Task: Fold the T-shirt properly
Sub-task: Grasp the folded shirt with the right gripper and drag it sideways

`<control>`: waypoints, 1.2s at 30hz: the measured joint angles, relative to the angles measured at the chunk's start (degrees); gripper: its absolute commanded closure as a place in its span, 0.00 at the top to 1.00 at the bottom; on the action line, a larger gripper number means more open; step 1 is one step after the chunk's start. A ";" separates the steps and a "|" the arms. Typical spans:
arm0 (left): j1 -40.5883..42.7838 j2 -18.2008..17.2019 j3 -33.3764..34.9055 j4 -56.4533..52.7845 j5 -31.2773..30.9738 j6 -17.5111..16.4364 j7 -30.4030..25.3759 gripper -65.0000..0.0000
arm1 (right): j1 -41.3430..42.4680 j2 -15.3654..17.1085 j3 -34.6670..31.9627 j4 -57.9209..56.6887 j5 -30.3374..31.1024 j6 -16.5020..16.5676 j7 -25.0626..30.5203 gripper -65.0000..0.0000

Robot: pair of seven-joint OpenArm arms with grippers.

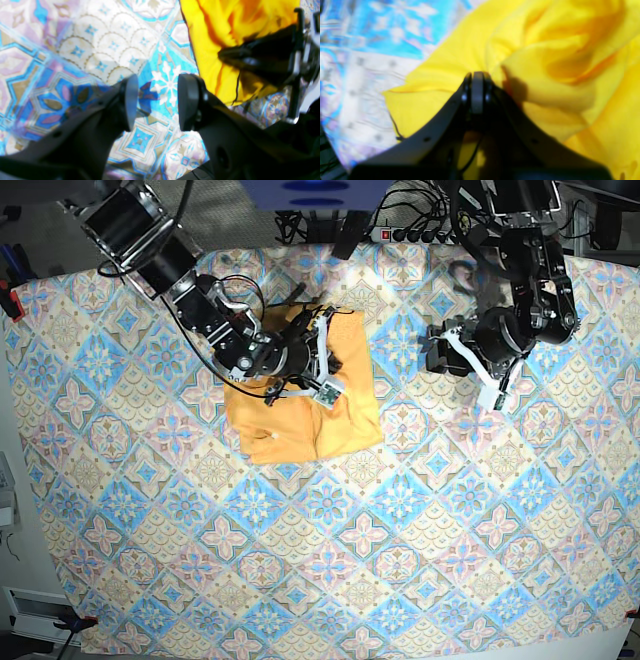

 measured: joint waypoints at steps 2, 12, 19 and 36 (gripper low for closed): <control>0.00 -0.13 0.00 0.02 0.02 0.04 -0.02 0.39 | -0.04 0.66 0.96 0.02 0.02 0.00 0.09 0.01; 0.00 -0.09 0.00 0.00 0.00 0.02 0.02 0.39 | 0.87 3.26 4.81 -0.33 -0.26 -0.13 -0.92 0.01; 0.11 -0.15 0.00 0.00 0.02 -0.17 1.81 0.39 | 4.85 5.16 4.59 -2.47 -1.95 -1.25 -2.10 0.01; 1.14 -1.33 -0.02 0.07 -0.17 -0.20 1.49 0.39 | 7.28 11.23 10.60 -3.74 -4.52 -2.67 -5.92 0.01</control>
